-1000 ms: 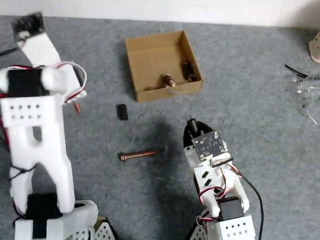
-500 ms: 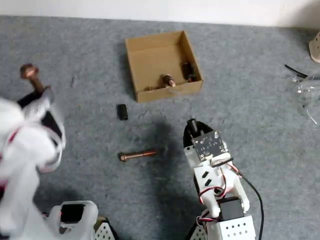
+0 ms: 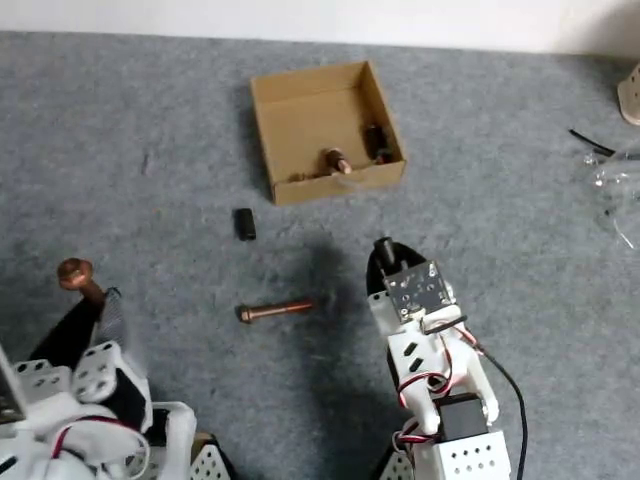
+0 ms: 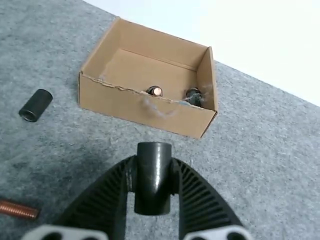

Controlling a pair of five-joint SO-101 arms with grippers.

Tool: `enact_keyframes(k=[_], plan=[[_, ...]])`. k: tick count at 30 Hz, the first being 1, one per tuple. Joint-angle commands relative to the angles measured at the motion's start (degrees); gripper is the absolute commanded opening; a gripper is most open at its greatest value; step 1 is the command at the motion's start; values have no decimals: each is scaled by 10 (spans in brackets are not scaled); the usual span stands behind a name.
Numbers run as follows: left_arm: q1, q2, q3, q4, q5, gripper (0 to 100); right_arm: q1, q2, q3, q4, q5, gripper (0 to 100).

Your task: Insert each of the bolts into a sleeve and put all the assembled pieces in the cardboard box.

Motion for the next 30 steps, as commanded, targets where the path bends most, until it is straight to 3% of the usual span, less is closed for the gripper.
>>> enact_keyframes(k=[1,5,12,17,23,25,30], plan=[[9,-114,165,-95,-40,6,7,-2,53,-24,5,5],[9,-225,318,-193,-62,6,7,-2,53,-24,5,5],[22,-188,478,-357,-41,6,7,-2,53,-25,5,5],[85,-187,621,-617,30,6,5,-2,53,-26,5,5],[224,-187,788,-937,38,6,4,-2,54,-26,5,5],[259,-182,802,-968,38,6,3,-2,54,-26,5,5],[272,-182,800,-930,40,6,-30,-2,54,-26,5,5]])
